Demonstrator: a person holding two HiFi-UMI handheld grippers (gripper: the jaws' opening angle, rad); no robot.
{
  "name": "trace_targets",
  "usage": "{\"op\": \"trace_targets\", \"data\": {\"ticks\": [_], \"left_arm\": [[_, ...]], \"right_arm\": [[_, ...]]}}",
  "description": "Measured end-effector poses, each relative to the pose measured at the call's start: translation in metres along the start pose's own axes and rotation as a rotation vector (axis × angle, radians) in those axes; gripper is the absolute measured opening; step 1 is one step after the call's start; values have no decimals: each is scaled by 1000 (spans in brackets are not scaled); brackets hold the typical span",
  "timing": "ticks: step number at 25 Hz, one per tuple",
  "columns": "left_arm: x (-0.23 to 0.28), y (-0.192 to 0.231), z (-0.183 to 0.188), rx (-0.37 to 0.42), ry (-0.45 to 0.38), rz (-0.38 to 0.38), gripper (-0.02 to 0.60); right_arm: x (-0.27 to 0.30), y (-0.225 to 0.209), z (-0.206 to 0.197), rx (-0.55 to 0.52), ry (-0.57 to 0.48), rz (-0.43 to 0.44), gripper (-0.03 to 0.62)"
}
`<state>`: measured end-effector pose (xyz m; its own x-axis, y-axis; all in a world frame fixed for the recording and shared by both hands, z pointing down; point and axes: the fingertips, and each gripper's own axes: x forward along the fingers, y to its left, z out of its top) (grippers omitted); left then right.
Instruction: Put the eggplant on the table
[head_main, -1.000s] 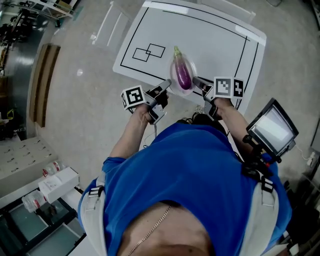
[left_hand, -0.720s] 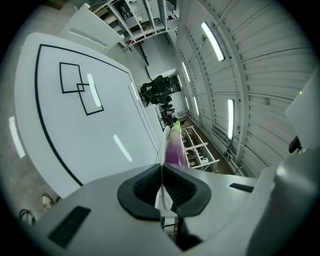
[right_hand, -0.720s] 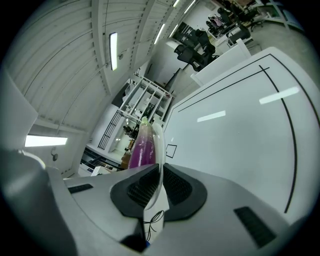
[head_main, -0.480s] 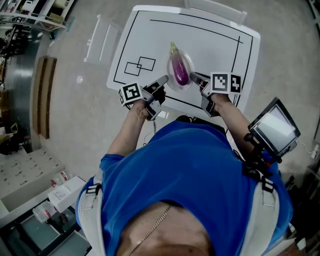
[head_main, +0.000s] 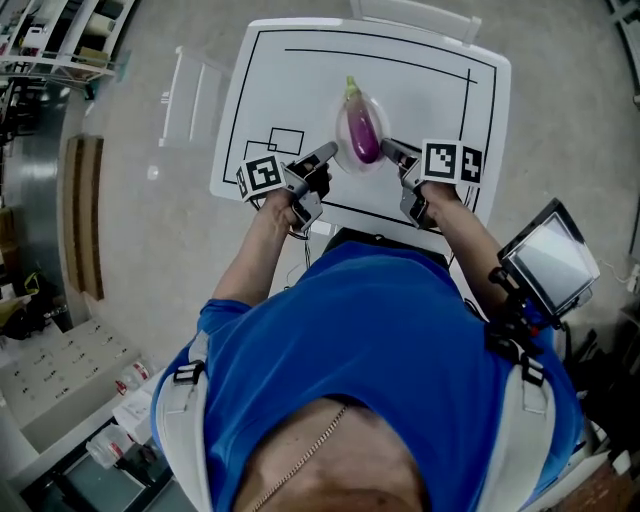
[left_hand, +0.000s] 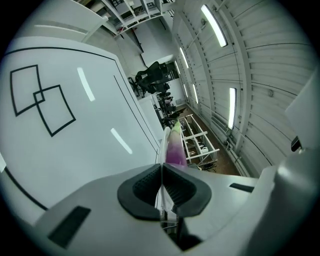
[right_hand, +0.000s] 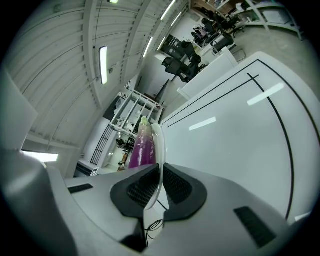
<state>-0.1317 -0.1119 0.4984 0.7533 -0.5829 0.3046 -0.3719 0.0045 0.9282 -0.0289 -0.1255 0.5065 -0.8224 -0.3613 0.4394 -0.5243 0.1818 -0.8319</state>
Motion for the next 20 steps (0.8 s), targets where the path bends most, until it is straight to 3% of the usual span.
{"op": "trace_targets", "data": {"ticks": [9,14,20], "left_arm": [[31,-14,22,42,105,-19,21],[38,-32,54,55,148,-35,21],[46,12,97,78,190,-38,21]], "right_arm": [[-9,-7,28,61,-89,-52,28],[-5,10,58,72,-119,-83,28],[51,-8,71,85,-141,-104,28]]}}
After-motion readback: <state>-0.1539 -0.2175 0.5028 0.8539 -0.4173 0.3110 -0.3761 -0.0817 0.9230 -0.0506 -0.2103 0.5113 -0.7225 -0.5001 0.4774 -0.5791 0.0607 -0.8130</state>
